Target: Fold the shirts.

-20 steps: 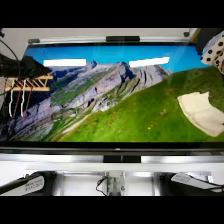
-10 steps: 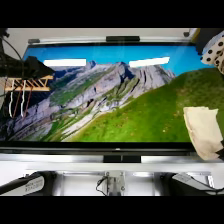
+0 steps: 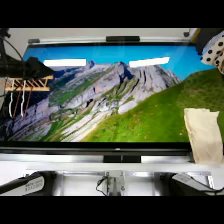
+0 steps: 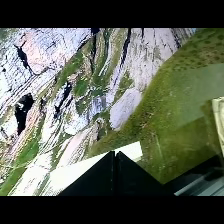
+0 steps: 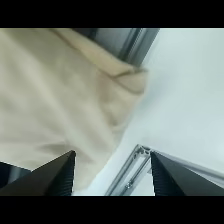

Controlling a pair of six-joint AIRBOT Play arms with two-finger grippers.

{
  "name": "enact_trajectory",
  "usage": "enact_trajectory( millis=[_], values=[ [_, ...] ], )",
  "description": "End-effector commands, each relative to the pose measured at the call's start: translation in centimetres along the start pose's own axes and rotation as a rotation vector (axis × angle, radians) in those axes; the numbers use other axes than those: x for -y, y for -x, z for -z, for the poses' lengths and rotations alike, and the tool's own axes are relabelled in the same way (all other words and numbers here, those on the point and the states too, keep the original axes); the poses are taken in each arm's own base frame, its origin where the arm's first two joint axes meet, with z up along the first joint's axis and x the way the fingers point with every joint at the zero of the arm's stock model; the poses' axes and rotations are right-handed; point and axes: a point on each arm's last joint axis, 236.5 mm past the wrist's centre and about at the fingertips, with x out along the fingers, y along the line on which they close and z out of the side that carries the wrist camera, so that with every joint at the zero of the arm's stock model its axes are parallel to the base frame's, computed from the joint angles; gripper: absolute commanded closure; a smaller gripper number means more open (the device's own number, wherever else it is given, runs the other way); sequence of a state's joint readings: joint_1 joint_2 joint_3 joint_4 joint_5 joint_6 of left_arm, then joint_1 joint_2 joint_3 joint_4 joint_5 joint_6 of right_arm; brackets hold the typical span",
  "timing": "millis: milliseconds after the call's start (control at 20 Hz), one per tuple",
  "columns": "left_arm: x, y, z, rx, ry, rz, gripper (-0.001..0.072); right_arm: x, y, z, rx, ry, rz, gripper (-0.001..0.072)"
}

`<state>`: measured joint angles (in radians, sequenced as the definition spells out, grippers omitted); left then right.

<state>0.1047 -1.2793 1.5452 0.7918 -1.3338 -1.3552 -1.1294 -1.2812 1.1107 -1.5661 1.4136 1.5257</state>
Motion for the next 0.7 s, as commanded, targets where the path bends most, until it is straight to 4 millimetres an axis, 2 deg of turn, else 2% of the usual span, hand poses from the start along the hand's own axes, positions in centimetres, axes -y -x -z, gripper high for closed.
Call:
enact_trajectory(
  millis=[0,50,100,150,200,250,300,350,400,450,500,550,650],
  values=[
    [-3.7,-1.4,0.6,-0.057,-0.021,-0.17,0.0676,-12.1,11.1,-6.8,0.338,0.213,-0.294,0.0129],
    [-5.5,-1.8,0.6,-0.083,-0.005,-0.273,0.0676,-18.5,15.4,-7.6,0.464,0.309,-0.424,0.0135],
    [-7.0,-2.1,0.2,-0.111,-0.061,-0.393,0.0676,-25.3,19.6,-7.0,0.582,0.423,-0.533,0.0211],
    [-8.5,-2.1,-0.3,-0.143,-0.122,-0.519,0.0676,-31.0,22.2,-5.0,0.66,0.538,-0.592,0.0225],
    [-10.2,-1.9,-0.3,-0.203,-0.174,-0.667,0.0675,-36.3,23.2,-1.5,0.689,0.653,-0.616,0.0222],
    [-11.8,-1.7,0.3,-0.29,-0.214,-0.796,0.0675,-40.2,22.0,2.3,0.649,0.737,-0.6,0.0203],
    [-13.1,-2.0,1.5,-0.394,-0.231,-0.891,0.0658,-43.0,18.9,6.7,0.55,0.813,-0.546,0.02],
    [-13.9,-2.8,3.5,-0.501,-0.214,-0.916,0.0389,-44.3,15.0,11.3,0.404,0.885,-0.475,0.0098],
    [-14.0,-3.6,6.0,-0.595,-0.147,-0.898,-0.0013,-44.2,11.5,15.1,0.25,0.957,-0.41,0.0077],
    [-13.5,-4.6,7.4,-0.627,-0.112,-0.844,0.0007,-43.3,8.8,18.3,0.105,1.017,-0.344,0.0077],
    [-12.9,-5.4,8.1,-0.624,-0.103,-0.784,0.0008,-42.3,7.0,20.3,0.005,1.058,-0.282,0.0078],
    [-11.9,-6.3,8.0,-0.578,-0.112,-0.726,0.0008,-41.9,6.3,21.3,-0.034,1.072,-0.252,0.0078],
    [-10.3,-7.3,8.0,-0.473,-0.126,-0.636,0.0008,-42.6,6.4,21.9,0.009,1.077,-0.243,0.0077]
  ],
)
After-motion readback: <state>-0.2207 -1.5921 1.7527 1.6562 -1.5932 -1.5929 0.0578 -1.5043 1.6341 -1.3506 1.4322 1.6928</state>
